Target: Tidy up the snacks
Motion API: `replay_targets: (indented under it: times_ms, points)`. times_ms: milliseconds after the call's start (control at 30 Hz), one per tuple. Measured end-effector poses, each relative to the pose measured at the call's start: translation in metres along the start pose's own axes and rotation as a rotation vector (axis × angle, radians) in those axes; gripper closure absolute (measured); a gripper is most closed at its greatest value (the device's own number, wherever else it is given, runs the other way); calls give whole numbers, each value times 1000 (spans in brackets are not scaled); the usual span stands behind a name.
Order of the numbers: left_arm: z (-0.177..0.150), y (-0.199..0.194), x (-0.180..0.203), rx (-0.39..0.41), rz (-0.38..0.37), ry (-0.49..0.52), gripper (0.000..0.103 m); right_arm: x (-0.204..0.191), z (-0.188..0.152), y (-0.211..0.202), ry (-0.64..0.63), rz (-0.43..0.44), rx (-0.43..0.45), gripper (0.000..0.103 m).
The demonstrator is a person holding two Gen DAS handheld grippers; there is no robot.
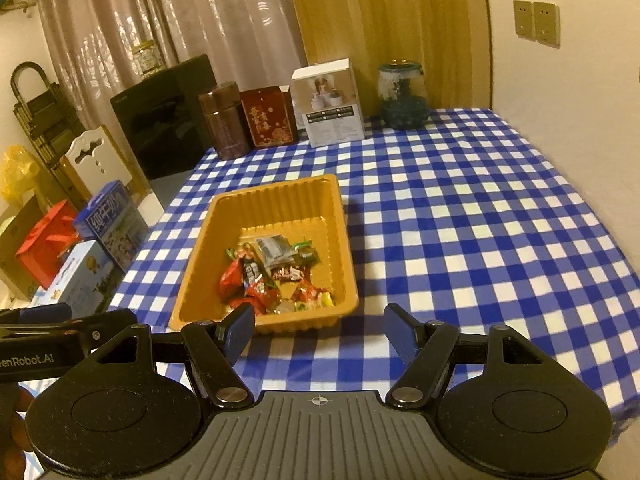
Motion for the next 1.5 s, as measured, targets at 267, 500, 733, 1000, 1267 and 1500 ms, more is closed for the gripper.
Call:
replay_targets:
  times_ms: [267,500,733,1000,1267,1500]
  points:
    - [-14,-19,4,-4,-9,-5,0,3,-13,-24,17,-31,-3,32]
    - [-24,-32,9,-5,-21,-1,0,2,-22,-39,14,-42,1,32]
    - [-33,-38,9,-3,-13,9,0,1,-32,-55,22,-58,18,32]
    - [-37,-50,8,18,-1,45,0,-6,-37,-65,-5,-63,7,32]
    - [-44,-54,4,11,7,54,0,-14,-46,-68,-31,-61,-7,32]
    - [-42,-57,-1,19,10,46,0,-19,-44,-71,-49,-67,6,32]
Point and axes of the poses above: each gripper's, at about its wrist camera, not at the fingertips, and y roughly the way its jaws point, x to its right, z to its top, the point moved 10 cm from there along y, roughly the way its jaws point, and after that the axes turned 9 degrees about -y, right-handed, at the moved point
